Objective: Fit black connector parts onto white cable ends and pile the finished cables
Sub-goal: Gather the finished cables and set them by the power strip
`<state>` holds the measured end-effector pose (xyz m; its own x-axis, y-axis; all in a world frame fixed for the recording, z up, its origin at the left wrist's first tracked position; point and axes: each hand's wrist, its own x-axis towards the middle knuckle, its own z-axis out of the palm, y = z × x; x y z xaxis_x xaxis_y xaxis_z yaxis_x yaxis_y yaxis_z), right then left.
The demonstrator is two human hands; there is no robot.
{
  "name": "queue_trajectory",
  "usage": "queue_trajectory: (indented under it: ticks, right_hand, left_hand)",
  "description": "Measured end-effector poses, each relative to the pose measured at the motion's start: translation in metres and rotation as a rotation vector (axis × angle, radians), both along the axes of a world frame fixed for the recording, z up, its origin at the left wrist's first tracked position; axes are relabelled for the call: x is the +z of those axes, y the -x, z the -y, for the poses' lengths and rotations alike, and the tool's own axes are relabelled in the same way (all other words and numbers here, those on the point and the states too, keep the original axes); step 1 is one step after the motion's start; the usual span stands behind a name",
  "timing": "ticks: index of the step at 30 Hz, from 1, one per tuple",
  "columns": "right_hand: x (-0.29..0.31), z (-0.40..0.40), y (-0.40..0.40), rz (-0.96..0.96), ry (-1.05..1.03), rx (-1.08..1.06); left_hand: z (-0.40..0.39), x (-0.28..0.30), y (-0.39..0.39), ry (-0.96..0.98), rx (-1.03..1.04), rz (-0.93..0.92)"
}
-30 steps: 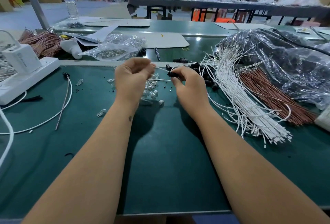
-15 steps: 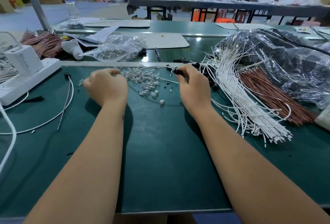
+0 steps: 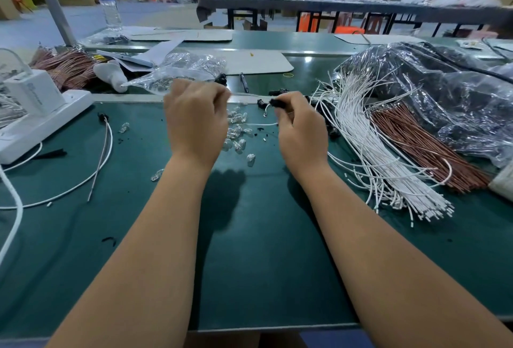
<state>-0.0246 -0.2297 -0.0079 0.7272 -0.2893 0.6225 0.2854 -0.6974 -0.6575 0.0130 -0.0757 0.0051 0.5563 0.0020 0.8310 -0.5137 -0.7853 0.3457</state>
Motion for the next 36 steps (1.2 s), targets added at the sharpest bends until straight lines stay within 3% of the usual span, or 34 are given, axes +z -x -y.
queue_trajectory:
  ticks: [4, 9, 12, 18, 22, 29, 32, 36]
  right_hand:
    - [0.001, 0.003, 0.000, 0.082, 0.014, -0.141]
    - [0.000, 0.002, -0.002, 0.004, 0.031, -0.058]
    - [-0.001, 0.002, -0.003, -0.036, 0.055, -0.022]
    - [-0.001, 0.001, -0.002, -0.093, 0.132, 0.043]
    - [-0.002, 0.001, -0.002, -0.118, 0.109, 0.084]
    - [-0.006, 0.003, -0.007, -0.156, 0.091, 0.080]
    - [-0.007, 0.003, -0.007, -0.156, 0.094, 0.121]
    - [-0.008, 0.002, -0.007, -0.155, 0.101, 0.174]
  left_hand:
    - [-0.014, 0.003, -0.003, 0.046, 0.273, -0.022]
    - [-0.024, -0.004, -0.006, 0.033, 0.406, -0.249]
    - [-0.019, -0.008, -0.006, -0.060, 0.284, -0.252]
    - [0.012, -0.007, 0.004, -0.283, -0.081, -0.026]
    - [0.016, -0.010, 0.001, -0.180, -0.185, -0.099]
    - [0.006, -0.017, -0.007, -0.095, -0.058, -0.233]
    - [0.014, -0.013, 0.000, 0.003, -0.291, -0.262]
    - [0.021, -0.011, 0.003, 0.211, -0.477, -0.457]
